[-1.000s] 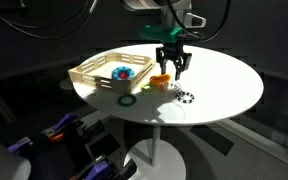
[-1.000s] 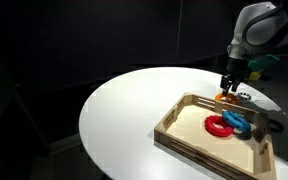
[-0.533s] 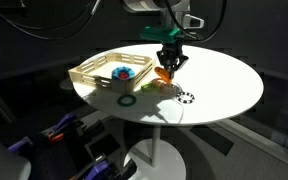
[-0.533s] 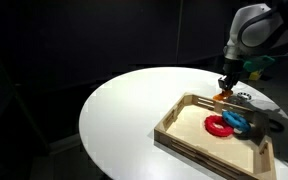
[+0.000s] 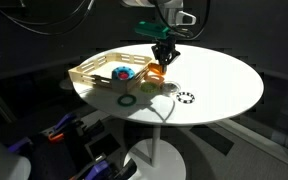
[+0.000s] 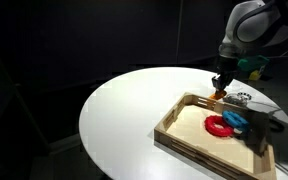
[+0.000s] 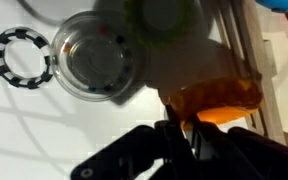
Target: Pick up the orange ring and put it in the wooden tray
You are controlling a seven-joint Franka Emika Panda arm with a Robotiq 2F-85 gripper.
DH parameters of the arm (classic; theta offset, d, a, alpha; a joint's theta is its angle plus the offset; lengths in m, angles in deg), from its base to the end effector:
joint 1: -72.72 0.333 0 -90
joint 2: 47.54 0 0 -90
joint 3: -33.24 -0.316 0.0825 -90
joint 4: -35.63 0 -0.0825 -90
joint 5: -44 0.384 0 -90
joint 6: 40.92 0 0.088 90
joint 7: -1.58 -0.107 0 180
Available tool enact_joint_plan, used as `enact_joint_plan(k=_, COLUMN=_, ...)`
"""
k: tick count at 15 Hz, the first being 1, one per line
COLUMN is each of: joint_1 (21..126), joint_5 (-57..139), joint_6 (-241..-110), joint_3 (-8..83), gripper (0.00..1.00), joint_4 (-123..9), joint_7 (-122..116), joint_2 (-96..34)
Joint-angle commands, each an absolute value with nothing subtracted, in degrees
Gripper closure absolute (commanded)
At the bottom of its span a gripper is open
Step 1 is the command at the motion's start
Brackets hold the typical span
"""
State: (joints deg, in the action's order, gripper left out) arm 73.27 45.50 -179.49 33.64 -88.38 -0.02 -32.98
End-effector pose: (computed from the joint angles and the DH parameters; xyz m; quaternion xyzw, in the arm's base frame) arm 0.5632 0.0016 0.2778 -0.9997 0.0224 0.0001 0.0078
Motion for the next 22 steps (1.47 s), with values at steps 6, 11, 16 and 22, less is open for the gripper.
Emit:
enact_joint_plan(k=6, joint_1=72.6, joint_5=53.8, joint_6=-177.4, joint_3=30.1, gripper=0.95, joint_4=-88.7, joint_7=5.3, joint_2=-38.3)
enact_joint_plan(k=11, joint_1=72.4, joint_5=62.6, joint_6=-175.3, joint_3=28.9, gripper=0.95, joint_4=-89.9, joint_7=12.4, joint_2=-41.3)
enact_joint_plan(k=16, joint_1=73.0, joint_5=68.1, joint_6=-172.1, joint_3=28.5, gripper=0.95, joint_4=-90.4, joint_7=17.0, joint_2=-42.1)
enact_joint_plan(k=22, joint_1=74.0, joint_5=69.9, joint_6=-169.8, joint_3=27.4, gripper=0.95, joint_4=-91.7, joint_7=19.5, joint_2=-42.2)
